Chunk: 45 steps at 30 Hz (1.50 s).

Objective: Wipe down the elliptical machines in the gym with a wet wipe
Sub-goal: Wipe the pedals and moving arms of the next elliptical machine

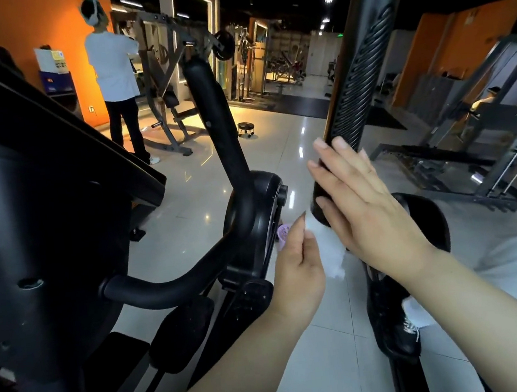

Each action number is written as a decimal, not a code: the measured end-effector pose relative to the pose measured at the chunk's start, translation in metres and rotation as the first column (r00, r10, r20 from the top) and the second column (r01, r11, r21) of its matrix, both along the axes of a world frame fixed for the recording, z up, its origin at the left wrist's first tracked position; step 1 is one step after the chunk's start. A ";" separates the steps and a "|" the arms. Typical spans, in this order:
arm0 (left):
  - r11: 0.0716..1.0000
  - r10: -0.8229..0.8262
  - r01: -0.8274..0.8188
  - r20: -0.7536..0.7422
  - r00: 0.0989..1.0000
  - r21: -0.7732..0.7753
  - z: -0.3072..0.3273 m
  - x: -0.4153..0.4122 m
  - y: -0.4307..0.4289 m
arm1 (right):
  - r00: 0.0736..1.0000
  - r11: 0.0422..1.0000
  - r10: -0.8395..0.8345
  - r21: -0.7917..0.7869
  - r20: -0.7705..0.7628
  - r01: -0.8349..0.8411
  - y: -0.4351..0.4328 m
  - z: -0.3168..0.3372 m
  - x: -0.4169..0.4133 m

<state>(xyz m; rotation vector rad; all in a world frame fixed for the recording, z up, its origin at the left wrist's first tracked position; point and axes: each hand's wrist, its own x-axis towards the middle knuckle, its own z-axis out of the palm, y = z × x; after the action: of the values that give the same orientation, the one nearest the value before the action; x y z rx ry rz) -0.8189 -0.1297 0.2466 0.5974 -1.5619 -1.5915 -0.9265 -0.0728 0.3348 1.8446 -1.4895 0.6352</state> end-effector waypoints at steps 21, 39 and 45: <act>0.990 0.141 -0.142 -0.136 0.981 0.003 0.039 -0.006 0.002 | 0.996 0.996 -0.087 0.006 0.003 0.087 0.002 0.019 0.005; 0.977 0.179 -0.200 -0.232 0.956 -0.071 0.057 -0.013 0.001 | 0.977 0.967 -0.010 -0.245 0.214 0.063 -0.004 0.041 0.013; 0.947 0.212 -0.277 -0.330 0.920 -0.165 0.089 -0.017 -0.008 | 0.966 0.953 -0.022 -0.286 0.256 0.097 -0.007 0.048 0.018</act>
<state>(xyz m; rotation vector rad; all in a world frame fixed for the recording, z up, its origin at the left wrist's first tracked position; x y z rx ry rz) -0.8356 -0.1373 0.3356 0.3889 -1.3382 -1.2444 -0.9082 -0.0802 0.3829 1.5255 -1.5061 1.0344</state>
